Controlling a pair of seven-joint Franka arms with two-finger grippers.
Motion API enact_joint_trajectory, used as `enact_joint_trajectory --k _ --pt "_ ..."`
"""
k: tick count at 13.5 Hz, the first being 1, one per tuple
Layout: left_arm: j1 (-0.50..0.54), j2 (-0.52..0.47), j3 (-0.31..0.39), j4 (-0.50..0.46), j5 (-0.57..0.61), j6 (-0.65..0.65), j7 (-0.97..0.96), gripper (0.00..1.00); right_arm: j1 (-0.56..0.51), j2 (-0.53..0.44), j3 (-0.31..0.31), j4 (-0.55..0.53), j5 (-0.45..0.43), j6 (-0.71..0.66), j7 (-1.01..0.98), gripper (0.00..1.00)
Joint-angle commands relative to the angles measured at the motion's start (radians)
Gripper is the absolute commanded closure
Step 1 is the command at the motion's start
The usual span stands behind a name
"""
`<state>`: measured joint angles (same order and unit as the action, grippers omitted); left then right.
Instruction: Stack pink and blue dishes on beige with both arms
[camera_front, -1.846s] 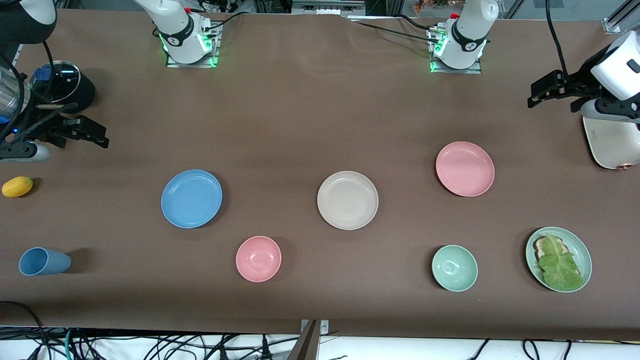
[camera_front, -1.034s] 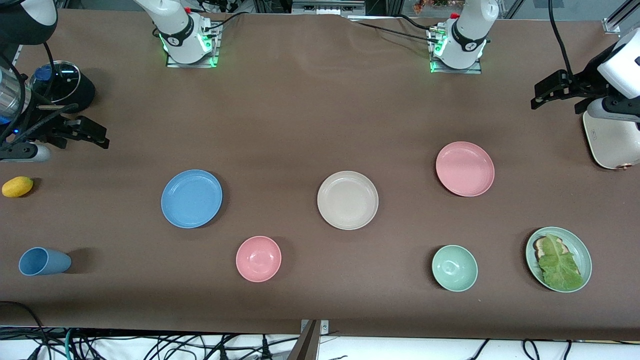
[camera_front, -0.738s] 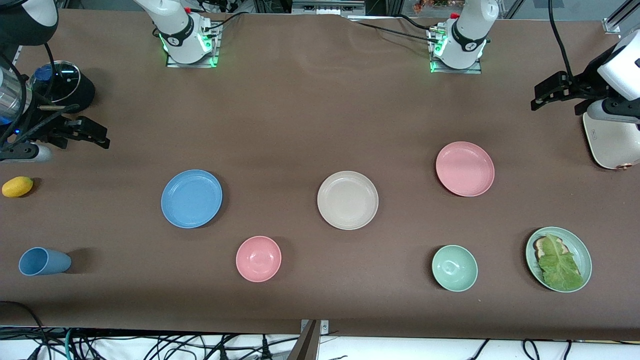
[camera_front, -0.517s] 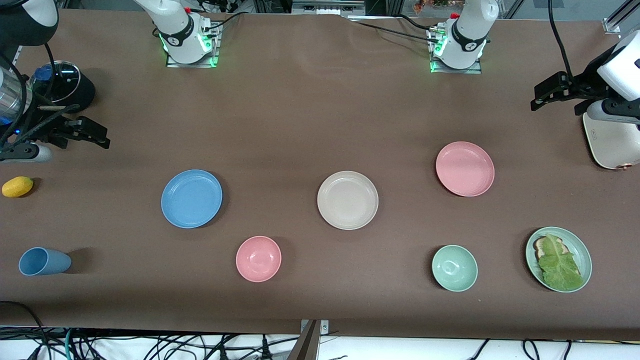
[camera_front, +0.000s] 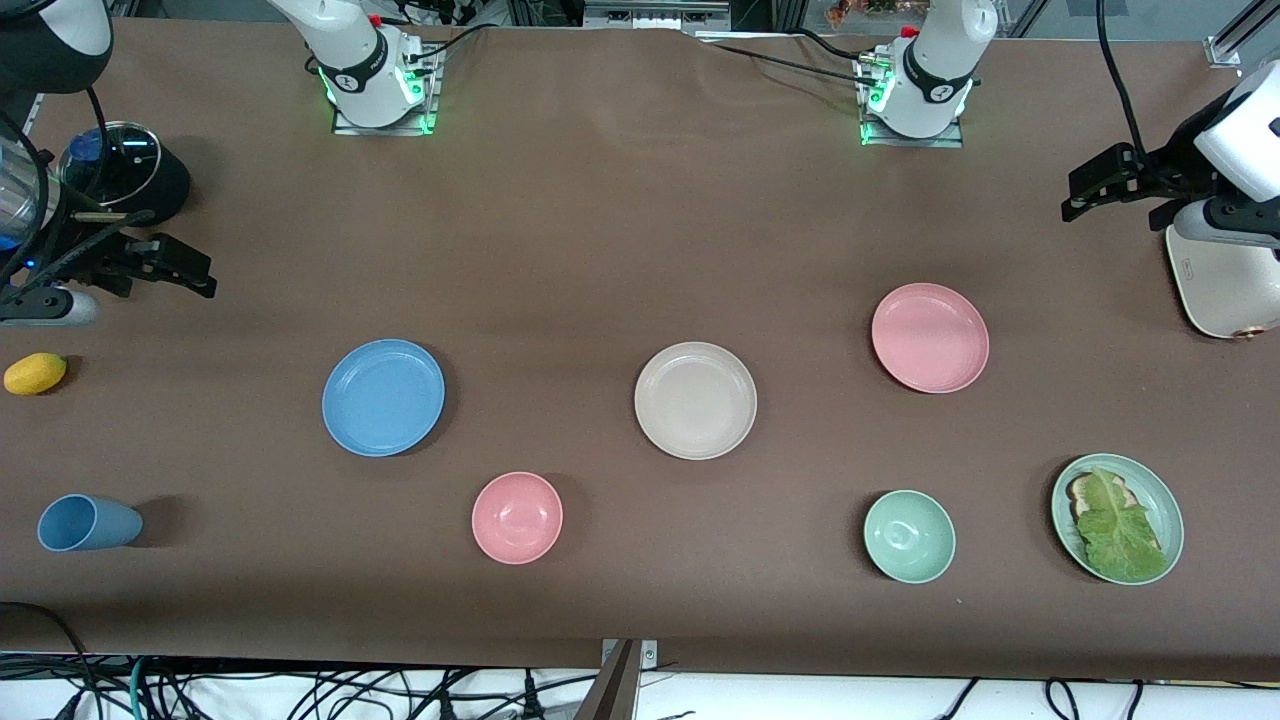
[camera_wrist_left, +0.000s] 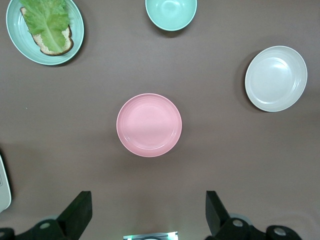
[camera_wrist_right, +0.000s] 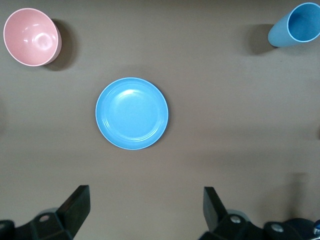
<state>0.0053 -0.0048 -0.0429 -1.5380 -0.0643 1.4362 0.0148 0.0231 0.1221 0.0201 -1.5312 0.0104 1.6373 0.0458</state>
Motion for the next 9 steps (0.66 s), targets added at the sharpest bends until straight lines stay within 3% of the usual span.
enact_joint_trajectory --k 1,5,9 --pt "0.005 0.014 -0.003 0.03 -0.017 -0.007 0.007 0.0 -0.006 -0.019 0.004 -0.018 -0.012 -0.001 0.006 0.0" --pt "0.005 0.025 -0.003 0.03 -0.012 -0.007 0.005 0.0 -0.006 -0.018 0.004 -0.018 -0.012 -0.001 0.006 0.0" --pt "0.007 0.135 -0.002 0.03 -0.006 -0.005 0.005 0.0 -0.006 -0.018 0.003 -0.018 -0.012 -0.001 0.006 0.0"
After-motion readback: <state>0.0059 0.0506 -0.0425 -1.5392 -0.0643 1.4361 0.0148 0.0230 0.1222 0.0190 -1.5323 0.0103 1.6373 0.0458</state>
